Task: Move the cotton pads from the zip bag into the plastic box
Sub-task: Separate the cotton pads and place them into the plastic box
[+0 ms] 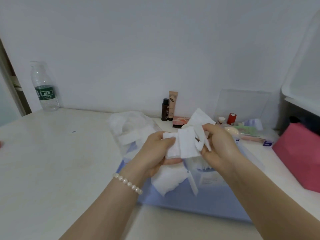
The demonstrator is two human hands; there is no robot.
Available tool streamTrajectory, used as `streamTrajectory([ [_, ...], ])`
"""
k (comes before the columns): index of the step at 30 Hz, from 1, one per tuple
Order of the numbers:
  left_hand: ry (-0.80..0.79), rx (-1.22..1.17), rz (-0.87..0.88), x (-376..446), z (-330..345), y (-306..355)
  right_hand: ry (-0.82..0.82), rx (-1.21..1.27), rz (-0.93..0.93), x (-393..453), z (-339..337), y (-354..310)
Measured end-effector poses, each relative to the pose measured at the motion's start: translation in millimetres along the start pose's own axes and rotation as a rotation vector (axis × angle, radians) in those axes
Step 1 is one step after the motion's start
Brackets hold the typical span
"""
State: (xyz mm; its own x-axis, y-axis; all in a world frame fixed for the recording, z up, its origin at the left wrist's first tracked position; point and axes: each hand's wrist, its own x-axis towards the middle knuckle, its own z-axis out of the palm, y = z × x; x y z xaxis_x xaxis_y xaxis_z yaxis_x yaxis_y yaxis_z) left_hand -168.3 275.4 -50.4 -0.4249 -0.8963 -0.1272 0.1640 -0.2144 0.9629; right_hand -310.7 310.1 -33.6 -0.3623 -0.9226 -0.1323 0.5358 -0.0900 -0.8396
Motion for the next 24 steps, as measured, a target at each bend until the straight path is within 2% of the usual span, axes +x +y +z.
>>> streamTrajectory([
  [6, -0.127, -0.236, -0.158, -7, -1, -12, 0.077, -0.143, -0.046, 7, -10, 10],
  [13, -0.198, -0.211, -0.096, -11, 3, -19, 0.107, -0.180, -0.098, 9, -15, 16],
  [18, -0.197, -0.460, -0.165, -7, 4, -23, 0.119, -0.101, -0.140, 7, -18, 12],
  [21, -0.193, -0.523, -0.180, -6, 6, -27, 0.142, -0.104, -0.143, 7, -16, 17],
  [24, -0.257, -0.561, -0.195, -8, 10, -31, 0.228, -0.189, -0.153, 9, -15, 25],
])
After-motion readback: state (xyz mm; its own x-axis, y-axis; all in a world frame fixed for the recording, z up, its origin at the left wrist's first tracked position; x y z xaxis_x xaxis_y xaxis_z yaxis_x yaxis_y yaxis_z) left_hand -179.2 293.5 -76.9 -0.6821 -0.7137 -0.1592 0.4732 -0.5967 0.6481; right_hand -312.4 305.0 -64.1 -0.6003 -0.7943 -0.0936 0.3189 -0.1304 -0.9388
